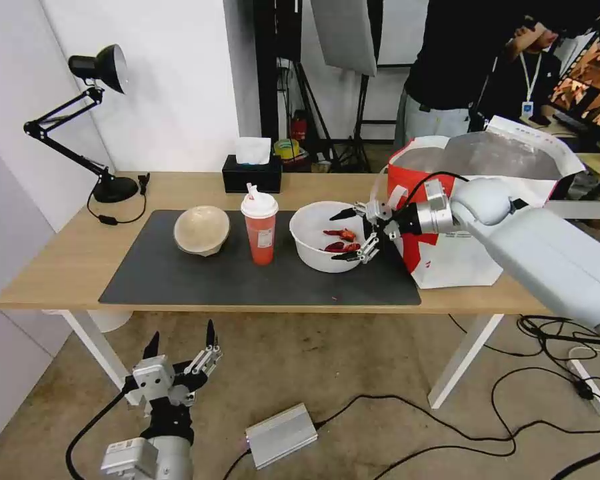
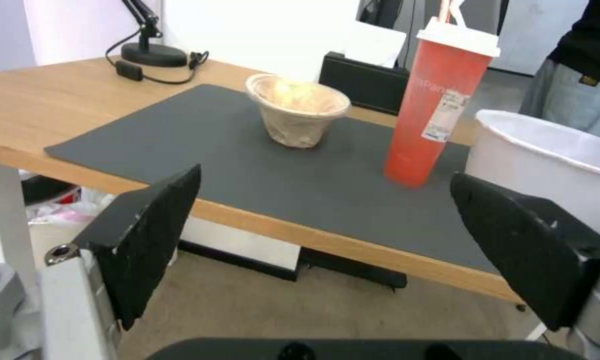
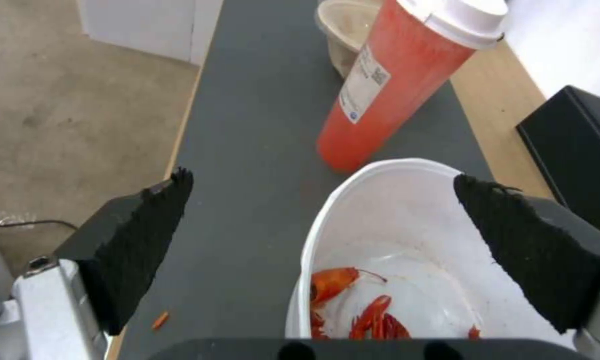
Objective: Pick up the trash from the table and place it into the takeout bag.
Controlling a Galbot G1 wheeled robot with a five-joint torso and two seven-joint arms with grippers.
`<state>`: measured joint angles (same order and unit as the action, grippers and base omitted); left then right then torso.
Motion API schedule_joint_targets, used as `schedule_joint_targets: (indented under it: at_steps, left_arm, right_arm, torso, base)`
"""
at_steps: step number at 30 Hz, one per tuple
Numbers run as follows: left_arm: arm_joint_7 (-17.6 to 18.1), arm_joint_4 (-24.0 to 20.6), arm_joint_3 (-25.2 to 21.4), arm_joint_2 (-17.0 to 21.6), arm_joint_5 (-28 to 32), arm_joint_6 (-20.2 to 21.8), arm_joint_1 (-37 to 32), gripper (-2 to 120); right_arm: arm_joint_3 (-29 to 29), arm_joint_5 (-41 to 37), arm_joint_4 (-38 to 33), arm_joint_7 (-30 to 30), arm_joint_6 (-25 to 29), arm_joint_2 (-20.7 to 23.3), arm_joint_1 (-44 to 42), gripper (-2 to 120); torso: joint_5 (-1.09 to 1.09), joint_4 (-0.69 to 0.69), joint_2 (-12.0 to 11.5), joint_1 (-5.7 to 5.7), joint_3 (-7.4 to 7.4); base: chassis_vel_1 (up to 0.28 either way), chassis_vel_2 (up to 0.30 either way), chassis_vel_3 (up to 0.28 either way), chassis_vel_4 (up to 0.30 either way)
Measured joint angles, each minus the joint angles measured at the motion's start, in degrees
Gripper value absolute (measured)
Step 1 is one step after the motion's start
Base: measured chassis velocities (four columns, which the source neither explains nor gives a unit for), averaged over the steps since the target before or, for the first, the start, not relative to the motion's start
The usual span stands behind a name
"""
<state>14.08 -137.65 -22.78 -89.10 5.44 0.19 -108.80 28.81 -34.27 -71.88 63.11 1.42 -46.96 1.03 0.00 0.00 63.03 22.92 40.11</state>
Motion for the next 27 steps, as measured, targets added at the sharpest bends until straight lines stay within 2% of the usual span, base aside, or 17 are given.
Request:
schedule_joint_targets:
  at_steps: [9, 15, 27]
  left_arm:
    - [-0.02, 0.03, 0.07, -0.1, -0.21, -0.67, -0.41, 100]
    - [0.18, 0.03, -0.05, -0.17, -0.73, -1.35, -0.93, 100]
    - [0.11, 0.83, 0.54, -0.21, -1.6, -1.74, -1.28, 100]
  right_arm:
    - [1.68, -1.25, 1.52, 0.28, -3.27, -0.87, 1.43, 100]
    - [1.21, -4.82, 0.73, -1.27, -5.81, -0.23, -0.4, 100]
    - [-0.13, -6.5, 1.36, -2.49, -8.01, -0.29, -3.76, 100]
  torso:
    - [-0.01, 0.0, 0.0, 0.0, 0.0]
    - [0.0, -0.01, 0.0, 0.0, 0.0]
    - [0.0, 0.0, 0.0, 0.0, 0.0]
  base:
    - [0.0, 0.0, 0.0, 0.0]
    - [0.0, 0.0, 0.0, 0.0]
    - [0.0, 0.0, 0.0, 0.0]
